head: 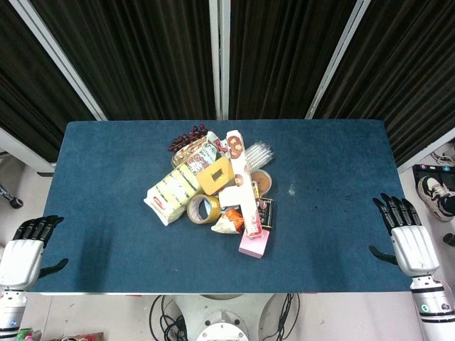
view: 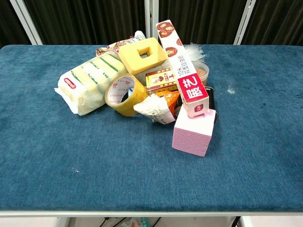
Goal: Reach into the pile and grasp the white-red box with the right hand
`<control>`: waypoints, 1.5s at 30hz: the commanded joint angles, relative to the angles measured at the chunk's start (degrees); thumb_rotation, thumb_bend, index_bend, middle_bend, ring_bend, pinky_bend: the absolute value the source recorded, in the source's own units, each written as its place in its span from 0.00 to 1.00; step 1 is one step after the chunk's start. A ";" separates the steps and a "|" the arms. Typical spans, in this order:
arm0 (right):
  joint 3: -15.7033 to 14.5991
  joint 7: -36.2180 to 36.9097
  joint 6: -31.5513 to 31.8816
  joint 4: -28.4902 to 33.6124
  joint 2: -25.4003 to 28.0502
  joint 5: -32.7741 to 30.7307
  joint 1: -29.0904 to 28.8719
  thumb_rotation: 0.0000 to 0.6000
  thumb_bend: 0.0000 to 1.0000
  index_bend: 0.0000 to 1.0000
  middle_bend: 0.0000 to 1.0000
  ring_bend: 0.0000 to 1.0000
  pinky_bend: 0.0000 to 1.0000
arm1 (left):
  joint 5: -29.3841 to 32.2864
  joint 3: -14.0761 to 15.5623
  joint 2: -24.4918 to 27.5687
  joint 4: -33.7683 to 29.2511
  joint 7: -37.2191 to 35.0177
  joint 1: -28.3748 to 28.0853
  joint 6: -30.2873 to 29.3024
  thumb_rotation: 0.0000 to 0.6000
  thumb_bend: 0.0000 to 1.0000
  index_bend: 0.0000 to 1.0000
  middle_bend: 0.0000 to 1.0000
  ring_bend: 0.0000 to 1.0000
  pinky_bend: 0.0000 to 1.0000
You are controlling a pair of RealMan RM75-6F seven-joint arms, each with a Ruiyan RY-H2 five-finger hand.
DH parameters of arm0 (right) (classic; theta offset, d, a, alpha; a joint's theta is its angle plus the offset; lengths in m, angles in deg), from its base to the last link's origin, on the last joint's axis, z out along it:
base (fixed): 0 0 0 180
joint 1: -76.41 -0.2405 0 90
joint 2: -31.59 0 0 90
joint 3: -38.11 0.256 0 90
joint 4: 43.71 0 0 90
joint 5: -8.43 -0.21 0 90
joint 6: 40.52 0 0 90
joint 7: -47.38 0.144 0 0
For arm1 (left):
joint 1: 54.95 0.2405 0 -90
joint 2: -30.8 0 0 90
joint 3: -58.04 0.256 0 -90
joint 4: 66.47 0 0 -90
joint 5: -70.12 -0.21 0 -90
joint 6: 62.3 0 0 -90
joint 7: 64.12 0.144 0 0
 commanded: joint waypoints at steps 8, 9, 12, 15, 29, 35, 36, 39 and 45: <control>0.12 0.14 -1.45 -0.37 -0.28 1.11 -1.58 1.00 0.03 0.00 0.01 0.00 0.02 | -0.06 0.09 -0.53 0.20 -0.35 0.22 -0.23 1.00 0.09 0.17 0.17 0.15 0.17; 0.28 -0.04 -2.36 -0.44 -0.26 1.73 -2.53 1.00 0.03 0.00 0.02 0.00 0.03 | -0.17 0.08 -0.62 0.16 -0.39 0.24 -0.35 1.00 0.09 0.17 0.17 0.15 0.17; 1.20 -1.10 -6.61 -0.25 -0.10 3.32 -6.54 1.00 0.03 0.00 0.02 0.00 0.03 | -0.46 -0.01 -0.70 -0.07 -0.18 0.21 -0.62 1.00 0.09 0.17 0.17 0.15 0.17; 3.16 -1.80 -11.90 -0.33 -0.85 4.90 -12.23 1.00 0.03 0.00 0.03 0.00 0.05 | -0.78 -0.09 -0.65 -0.48 0.12 0.20 -0.96 1.00 0.09 0.17 0.17 0.15 0.17; 7.87 -5.93 -29.37 -13.37 -17.65 8.09 -35.16 1.00 0.04 0.00 0.05 0.00 0.05 | 0.99 -0.06 0.08 -1.92 0.28 1.83 -2.06 1.00 0.09 0.17 0.17 0.15 0.18; 6.52 -4.94 -28.22 -17.99 -21.64 8.89 -37.19 1.00 0.03 0.00 0.05 0.00 0.01 | 1.89 -0.10 -0.21 -1.46 -0.63 2.42 -2.16 1.00 0.09 0.17 0.17 0.15 0.18; 6.25 -4.79 -27.96 -19.17 -22.59 8.98 -37.54 1.00 0.03 0.00 0.05 0.00 0.00 | 1.99 -0.13 -0.33 -1.32 -0.83 2.51 -2.21 1.00 0.09 0.17 0.17 0.15 0.18; 5.47 -4.22 -27.15 -22.59 -25.24 9.44 -38.44 1.00 0.03 0.00 0.05 0.00 0.00 | 2.23 -0.14 -0.53 -1.11 -1.24 2.68 -2.15 1.00 0.09 0.17 0.17 0.15 0.18; 4.30 0.67 -21.04 -31.83 -31.65 12.23 -40.06 1.00 0.09 0.09 0.13 0.01 0.01 | 2.35 -0.14 -0.53 -1.05 -1.85 2.88 -2.07 1.00 0.09 0.17 0.17 0.15 0.18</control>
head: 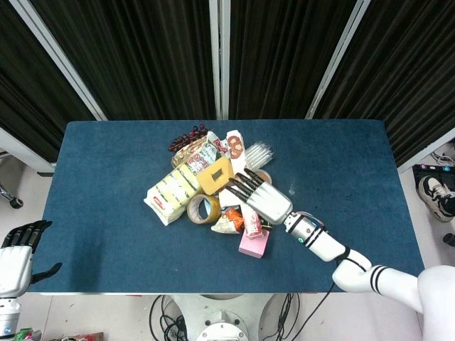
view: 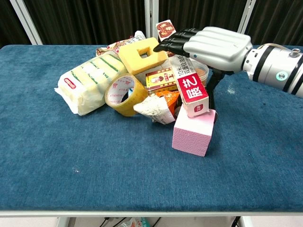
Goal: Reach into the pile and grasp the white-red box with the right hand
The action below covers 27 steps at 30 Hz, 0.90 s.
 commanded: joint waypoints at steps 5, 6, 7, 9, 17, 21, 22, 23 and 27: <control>-2.15 8.40 12.90 -18.46 -10.33 6.19 -2.88 1.00 0.38 0.58 0.47 0.32 0.31 | 0.09 -0.07 -0.02 0.00 -0.47 0.22 -0.07 1.00 0.09 0.17 0.17 0.15 0.18; -2.68 9.52 14.66 -21.68 -11.61 7.09 -3.33 1.00 0.40 0.63 0.51 0.36 0.36 | 0.11 -0.11 -0.01 -0.01 -0.57 0.28 -0.15 1.00 0.09 0.17 0.17 0.15 0.18; -3.08 10.35 16.09 -23.87 -12.42 7.73 -3.61 1.00 0.43 0.69 0.55 0.41 0.42 | 0.12 -0.13 -0.01 0.01 -0.66 0.33 -0.21 1.00 0.09 0.17 0.17 0.15 0.18; -3.79 12.15 19.98 -28.30 -13.96 9.00 -4.06 1.00 0.47 0.77 0.61 0.48 0.51 | 0.16 -0.15 -0.03 0.08 -0.83 0.46 -0.35 1.00 0.09 0.17 0.17 0.15 0.18; -3.73 13.39 33.74 -34.45 -13.79 11.26 -6.40 1.00 0.48 0.86 0.68 0.54 0.59 | 0.63 -0.45 0.14 -0.04 -1.15 0.48 -0.03 1.00 0.09 0.17 0.17 0.15 0.18; -3.50 10.29 36.36 -31.13 -11.30 12.87 -9.76 1.00 0.48 0.86 0.68 0.54 0.57 | 0.40 -0.68 0.29 -0.41 -0.83 0.31 -0.12 1.00 0.09 0.17 0.17 0.15 0.18; -3.65 9.19 36.19 -29.64 -10.47 13.51 -10.95 1.00 0.48 0.87 0.68 0.54 0.57 | 0.31 -0.70 0.36 -0.56 -0.67 0.32 -0.22 1.00 0.09 0.17 0.17 0.15 0.18; -3.78 8.32 35.76 -28.49 -9.89 13.94 -11.84 1.00 0.48 0.87 0.68 0.54 0.57 | 0.24 -0.72 0.42 -0.68 -0.53 0.34 -0.30 1.00 0.09 0.17 0.17 0.15 0.18; -4.62 4.17 32.97 -24.16 -8.34 16.04 -15.50 1.00 0.48 0.87 0.67 0.54 0.56 | 0.23 -0.67 0.53 -1.13 -0.16 0.65 -0.71 1.00 0.09 0.17 0.17 0.15 0.18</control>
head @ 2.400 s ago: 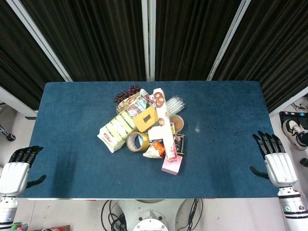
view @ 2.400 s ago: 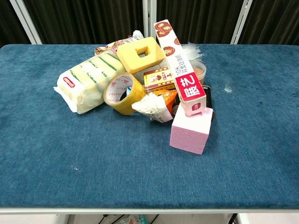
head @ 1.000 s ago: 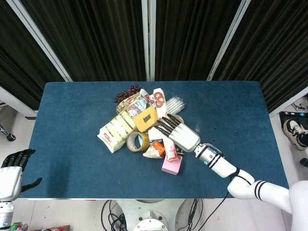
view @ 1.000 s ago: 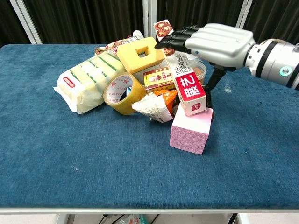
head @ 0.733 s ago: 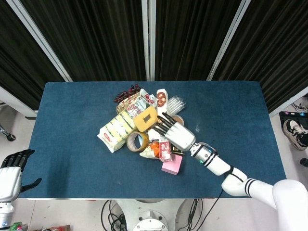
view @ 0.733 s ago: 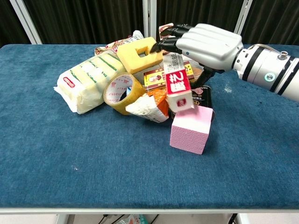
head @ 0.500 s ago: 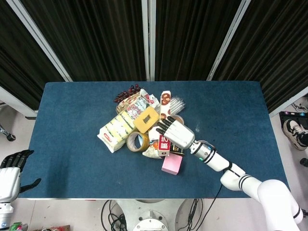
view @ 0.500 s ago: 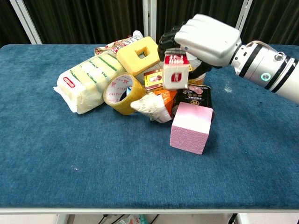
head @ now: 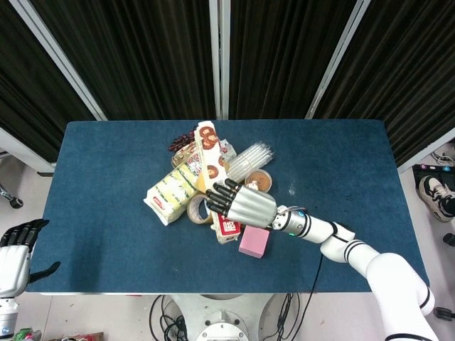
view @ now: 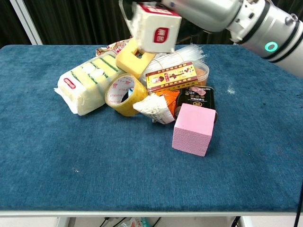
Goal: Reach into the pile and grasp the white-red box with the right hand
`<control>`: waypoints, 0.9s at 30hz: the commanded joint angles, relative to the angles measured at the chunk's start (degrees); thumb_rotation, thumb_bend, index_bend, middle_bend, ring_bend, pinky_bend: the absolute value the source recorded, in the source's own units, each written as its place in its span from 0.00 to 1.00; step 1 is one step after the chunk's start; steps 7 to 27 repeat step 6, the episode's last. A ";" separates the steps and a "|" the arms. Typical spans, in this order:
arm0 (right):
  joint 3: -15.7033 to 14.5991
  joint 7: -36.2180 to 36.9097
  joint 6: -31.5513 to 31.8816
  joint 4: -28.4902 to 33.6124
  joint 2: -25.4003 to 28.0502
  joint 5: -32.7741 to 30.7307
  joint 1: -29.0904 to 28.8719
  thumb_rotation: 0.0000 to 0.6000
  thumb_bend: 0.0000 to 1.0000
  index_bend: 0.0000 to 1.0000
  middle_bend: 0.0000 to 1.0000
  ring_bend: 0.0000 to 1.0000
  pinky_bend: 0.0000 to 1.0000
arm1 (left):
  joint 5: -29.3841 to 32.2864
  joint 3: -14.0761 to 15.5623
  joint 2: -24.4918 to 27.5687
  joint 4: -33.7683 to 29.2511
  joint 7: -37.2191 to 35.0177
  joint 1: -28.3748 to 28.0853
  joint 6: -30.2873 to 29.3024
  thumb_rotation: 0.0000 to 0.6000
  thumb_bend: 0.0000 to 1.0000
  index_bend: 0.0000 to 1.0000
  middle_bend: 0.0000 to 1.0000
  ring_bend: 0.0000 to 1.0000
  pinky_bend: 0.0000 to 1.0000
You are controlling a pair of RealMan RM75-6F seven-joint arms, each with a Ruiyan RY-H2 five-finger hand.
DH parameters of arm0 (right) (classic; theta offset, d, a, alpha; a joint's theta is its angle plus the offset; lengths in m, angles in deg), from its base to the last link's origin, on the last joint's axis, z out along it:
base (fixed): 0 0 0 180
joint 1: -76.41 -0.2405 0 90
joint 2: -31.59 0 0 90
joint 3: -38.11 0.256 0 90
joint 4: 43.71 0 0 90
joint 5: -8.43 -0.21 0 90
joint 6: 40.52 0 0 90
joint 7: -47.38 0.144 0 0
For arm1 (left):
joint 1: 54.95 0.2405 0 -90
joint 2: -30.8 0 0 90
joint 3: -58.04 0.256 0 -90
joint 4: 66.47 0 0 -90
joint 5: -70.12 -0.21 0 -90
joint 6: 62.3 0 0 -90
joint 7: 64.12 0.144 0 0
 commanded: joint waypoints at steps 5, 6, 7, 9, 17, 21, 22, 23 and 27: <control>-1.01 -8.09 -3.84 7.08 1.58 3.32 -5.42 1.00 0.48 0.86 0.67 0.53 0.54 | 0.30 0.10 -0.11 -0.06 -0.08 0.56 -0.40 1.00 0.09 0.17 0.17 0.15 0.18; -0.98 -8.79 -4.03 7.64 1.54 3.27 -5.58 1.00 0.48 0.86 0.67 0.53 0.54 | 0.33 0.12 -0.14 0.06 -0.14 0.62 -0.41 1.00 0.09 0.17 0.17 0.15 0.18; -0.98 -8.79 -4.03 7.64 1.54 3.27 -5.58 1.00 0.48 0.86 0.67 0.53 0.54 | 0.33 0.12 -0.14 0.06 -0.14 0.62 -0.41 1.00 0.09 0.17 0.17 0.15 0.18; -0.98 -8.79 -4.03 7.64 1.54 3.27 -5.58 1.00 0.48 0.86 0.67 0.53 0.54 | 0.33 0.12 -0.14 0.06 -0.14 0.62 -0.41 1.00 0.09 0.17 0.17 0.15 0.18; -0.98 -8.79 -4.03 7.64 1.54 3.27 -5.58 1.00 0.48 0.86 0.67 0.53 0.54 | 0.33 0.12 -0.14 0.06 -0.14 0.62 -0.41 1.00 0.09 0.17 0.17 0.15 0.18; -0.98 -8.79 -4.03 7.64 1.54 3.27 -5.58 1.00 0.48 0.86 0.67 0.53 0.54 | 0.33 0.12 -0.14 0.06 -0.14 0.62 -0.41 1.00 0.09 0.17 0.17 0.15 0.18; -0.98 -8.79 -4.03 7.64 1.54 3.27 -5.58 1.00 0.48 0.86 0.67 0.53 0.54 | 0.33 0.12 -0.14 0.06 -0.14 0.62 -0.41 1.00 0.09 0.17 0.17 0.15 0.18; -0.98 -8.79 -4.03 7.64 1.54 3.27 -5.58 1.00 0.48 0.86 0.67 0.53 0.54 | 0.33 0.12 -0.14 0.06 -0.14 0.62 -0.41 1.00 0.09 0.17 0.17 0.15 0.18; -0.98 -8.79 -4.03 7.64 1.54 3.27 -5.58 1.00 0.48 0.86 0.67 0.53 0.54 | 0.33 0.12 -0.14 0.06 -0.14 0.62 -0.41 1.00 0.09 0.17 0.17 0.15 0.18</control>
